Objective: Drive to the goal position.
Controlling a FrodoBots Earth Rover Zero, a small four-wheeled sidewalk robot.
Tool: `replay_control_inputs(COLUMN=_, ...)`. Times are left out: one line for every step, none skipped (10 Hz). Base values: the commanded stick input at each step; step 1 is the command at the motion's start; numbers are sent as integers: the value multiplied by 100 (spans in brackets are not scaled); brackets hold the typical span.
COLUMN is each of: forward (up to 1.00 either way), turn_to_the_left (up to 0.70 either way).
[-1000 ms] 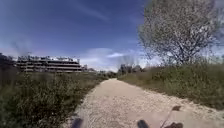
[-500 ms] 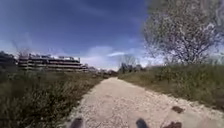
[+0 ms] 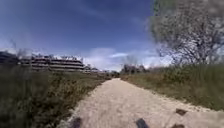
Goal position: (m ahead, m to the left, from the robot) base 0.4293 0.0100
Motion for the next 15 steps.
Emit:
replay_control_inputs(forward=100, turn_to_the_left=0)
replay_control_inputs(forward=100, turn_to_the_left=0)
replay_control_inputs(forward=100, turn_to_the_left=0)
replay_control_inputs(forward=100, turn_to_the_left=0)
replay_control_inputs(forward=100, turn_to_the_left=0)
replay_control_inputs(forward=100, turn_to_the_left=0)
replay_control_inputs(forward=100, turn_to_the_left=0)
replay_control_inputs(forward=100, turn_to_the_left=0)
replay_control_inputs(forward=100, turn_to_the_left=0)
replay_control_inputs(forward=100, turn_to_the_left=0)
replay_control_inputs(forward=100, turn_to_the_left=0)
replay_control_inputs(forward=100, turn_to_the_left=0)
replay_control_inputs(forward=100, turn_to_the_left=0)
replay_control_inputs(forward=100, turn_to_the_left=0)
replay_control_inputs(forward=100, turn_to_the_left=-12)
